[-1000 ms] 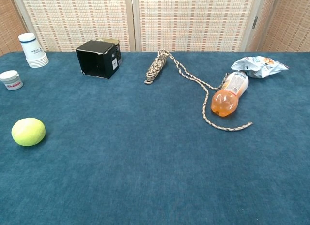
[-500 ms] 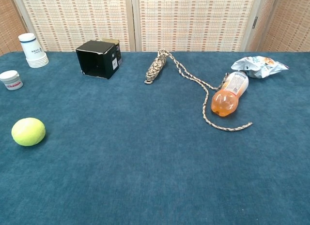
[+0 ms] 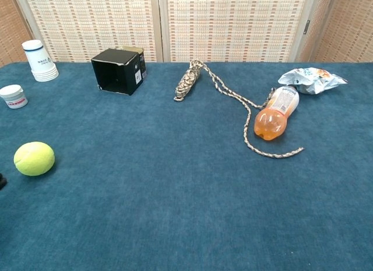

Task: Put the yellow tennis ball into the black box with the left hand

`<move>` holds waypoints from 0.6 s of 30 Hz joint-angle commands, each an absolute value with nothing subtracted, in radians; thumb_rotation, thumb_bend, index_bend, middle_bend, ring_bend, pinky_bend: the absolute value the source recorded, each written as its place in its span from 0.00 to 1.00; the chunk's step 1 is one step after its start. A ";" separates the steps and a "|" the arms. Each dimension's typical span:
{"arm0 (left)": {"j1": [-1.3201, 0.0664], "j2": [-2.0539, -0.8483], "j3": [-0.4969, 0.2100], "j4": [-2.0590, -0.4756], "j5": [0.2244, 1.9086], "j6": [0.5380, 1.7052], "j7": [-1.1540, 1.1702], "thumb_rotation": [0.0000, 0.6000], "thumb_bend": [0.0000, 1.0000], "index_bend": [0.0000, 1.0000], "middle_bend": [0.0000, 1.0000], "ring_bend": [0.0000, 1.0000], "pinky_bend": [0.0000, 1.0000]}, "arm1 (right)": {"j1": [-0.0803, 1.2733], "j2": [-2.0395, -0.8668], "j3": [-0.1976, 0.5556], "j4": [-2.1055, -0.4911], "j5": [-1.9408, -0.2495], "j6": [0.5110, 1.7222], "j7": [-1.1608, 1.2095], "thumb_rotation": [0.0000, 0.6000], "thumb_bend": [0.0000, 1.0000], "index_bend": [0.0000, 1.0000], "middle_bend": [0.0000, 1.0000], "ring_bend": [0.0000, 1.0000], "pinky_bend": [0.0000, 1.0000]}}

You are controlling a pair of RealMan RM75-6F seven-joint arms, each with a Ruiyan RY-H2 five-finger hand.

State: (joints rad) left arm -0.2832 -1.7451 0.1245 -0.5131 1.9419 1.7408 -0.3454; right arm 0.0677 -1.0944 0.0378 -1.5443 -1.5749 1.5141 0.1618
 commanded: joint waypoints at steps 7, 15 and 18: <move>-0.328 -1.769 0.141 -0.526 1.912 1.658 -0.277 1.00 0.67 1.00 1.00 1.00 1.00 | 0.069 -1.096 0.036 -1.544 -1.577 1.512 0.156 1.00 0.00 0.11 0.00 0.00 0.00; -0.350 -1.709 0.141 -0.657 1.865 1.549 -0.156 1.00 0.67 1.00 1.00 1.00 1.00 | 0.072 -1.091 0.037 -1.539 -1.575 1.507 0.173 1.00 0.00 0.11 0.00 0.00 0.00; -0.355 -1.670 0.146 -0.726 1.838 1.485 -0.148 1.00 0.68 1.00 1.00 1.00 1.00 | 0.072 -1.089 0.038 -1.538 -1.579 1.512 0.181 1.00 0.00 0.11 0.00 0.00 0.00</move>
